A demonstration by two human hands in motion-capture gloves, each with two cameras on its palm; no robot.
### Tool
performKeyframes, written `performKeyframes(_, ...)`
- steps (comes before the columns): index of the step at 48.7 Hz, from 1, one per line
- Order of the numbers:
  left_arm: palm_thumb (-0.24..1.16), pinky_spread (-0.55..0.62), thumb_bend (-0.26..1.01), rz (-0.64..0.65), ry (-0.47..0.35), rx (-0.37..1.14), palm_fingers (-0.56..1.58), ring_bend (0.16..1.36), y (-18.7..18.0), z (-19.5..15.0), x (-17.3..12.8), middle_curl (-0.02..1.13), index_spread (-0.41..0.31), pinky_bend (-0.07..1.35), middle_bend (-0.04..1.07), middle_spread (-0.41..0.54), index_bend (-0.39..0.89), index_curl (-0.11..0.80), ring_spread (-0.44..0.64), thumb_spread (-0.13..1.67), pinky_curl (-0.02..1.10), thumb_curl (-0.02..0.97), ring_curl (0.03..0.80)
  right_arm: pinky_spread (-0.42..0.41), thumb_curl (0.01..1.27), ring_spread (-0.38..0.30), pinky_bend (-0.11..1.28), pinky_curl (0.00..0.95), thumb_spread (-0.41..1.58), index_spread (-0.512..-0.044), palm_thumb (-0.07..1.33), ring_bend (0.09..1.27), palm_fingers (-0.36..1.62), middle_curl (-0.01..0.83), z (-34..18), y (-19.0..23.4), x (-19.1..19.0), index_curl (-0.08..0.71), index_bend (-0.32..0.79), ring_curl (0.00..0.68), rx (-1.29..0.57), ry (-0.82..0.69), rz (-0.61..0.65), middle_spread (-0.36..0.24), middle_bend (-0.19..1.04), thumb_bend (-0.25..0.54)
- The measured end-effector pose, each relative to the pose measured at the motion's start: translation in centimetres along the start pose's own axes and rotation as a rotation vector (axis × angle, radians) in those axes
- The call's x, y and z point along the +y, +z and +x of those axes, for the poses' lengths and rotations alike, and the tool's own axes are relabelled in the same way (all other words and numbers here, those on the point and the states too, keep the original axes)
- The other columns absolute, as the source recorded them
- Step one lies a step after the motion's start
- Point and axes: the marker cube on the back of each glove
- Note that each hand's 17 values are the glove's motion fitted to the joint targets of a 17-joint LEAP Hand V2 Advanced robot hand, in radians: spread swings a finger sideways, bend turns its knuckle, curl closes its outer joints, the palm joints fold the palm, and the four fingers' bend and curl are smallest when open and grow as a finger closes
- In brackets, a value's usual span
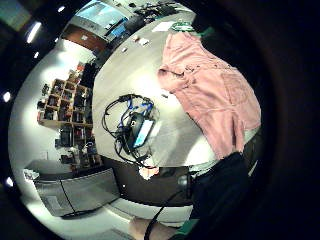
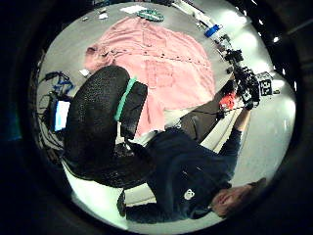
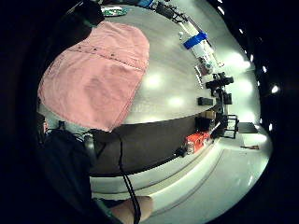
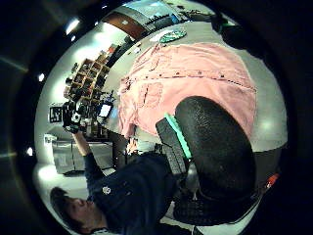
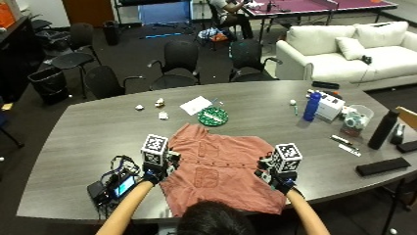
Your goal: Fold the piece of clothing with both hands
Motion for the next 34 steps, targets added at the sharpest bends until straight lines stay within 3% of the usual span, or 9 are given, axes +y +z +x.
performKeyframes(1, 0.18, 0.09, 0.12, 0.000, 0.000, 0.000, 0.57, 0.45, 0.1, 0.0, -0.1, 0.04, -0.027, 0.33, 0.17, 0.043, 0.23, 0.070, 0.08, 0.45, 0.07, 0.041, 0.090, 0.072, 0.05, -0.016, 0.35, 0.076, 0.45, -0.174, 0.28, 0.37, 0.63, 0.069, -0.1, -0.1, 0.0, 0.061, 0.21, 0.069, -0.002, 0.001, 0.001, -0.060, 0.25, 0.189)
performKeyframes(5, 0.21, 0.12, 0.12, 0.002, 0.001, -0.010, 0.55, 0.49, 0.7, -0.3, -1.1, 0.11, -0.038, 0.35, 0.16, 0.055, 0.23, 0.134, 0.11, 0.72, 0.15, 0.072, 0.169, 0.104, 0.08, -0.023, 0.36, 0.154, 0.73, -0.246, 0.32, 0.39, 0.59, 0.123, -0.4, -0.3, 0.0, 0.144, 0.19, 0.148, -0.015, 0.008, 0.005, -0.059, 0.24, 0.209)
performKeyframes(11, 0.22, 0.15, 0.11, -0.007, 0.019, -0.003, 0.54, 0.49, -0.4, 0.7, -1.2, 0.16, -0.052, 0.33, 0.17, 0.058, 0.22, 0.201, 0.14, 0.96, 0.20, 0.111, 0.210, 0.130, 0.11, -0.029, 0.35, 0.202, 0.99, -0.300, 0.34, 0.39, 0.57, 0.177, -0.9, -0.8, -0.1, 0.197, 0.17, 0.196, -0.001, 0.002, 0.006, -0.069, 0.23, 0.204)
performKeyframes(15, 0.22, 0.15, 0.09, 0.009, 0.033, -0.026, 0.54, 0.48, -0.1, 1.2, -2.0, 0.18, -0.056, 0.32, 0.16, 0.060, 0.22, 0.235, 0.15, 1.06, 0.22, 0.132, 0.223, 0.139, 0.13, -0.031, 0.34, 0.221, 1.09, -0.317, 0.35, 0.38, 0.57, 0.205, -1.4, -1.2, 0.1, 0.216, 0.16, 0.211, 0.002, -0.002, 0.004, -0.074, 0.22, 0.191)
performKeyframes(23, 0.22, 0.15, 0.07, -0.032, 0.082, -0.054, 0.56, 0.48, -1.9, 3.3, 0.7, 0.21, -0.068, 0.30, 0.16, 0.053, 0.20, 0.288, 0.15, 1.17, 0.25, 0.167, 0.242, 0.143, 0.16, -0.034, 0.34, 0.253, 1.20, -0.332, 0.36, 0.37, 0.56, 0.247, -1.7, -0.9, 0.1, 0.241, 0.15, 0.236, -0.010, -0.028, -0.032, -0.081, 0.20, 0.160)
performKeyframes(34, 0.25, 0.15, 0.03, -0.217, 0.174, 0.004, 0.54, 0.47, 1.6, 4.7, 2.9, 0.24, -0.070, 0.28, 0.16, 0.050, 0.18, 0.333, 0.15, 1.22, 0.29, 0.208, 0.263, 0.128, 0.20, -0.034, 0.35, 0.289, 1.24, -0.336, 0.39, 0.37, 0.57, 0.287, -1.4, 0.1, 1.7, 0.251, 0.13, 0.267, -0.026, -0.077, -0.177, -0.068, 0.19, 0.122)
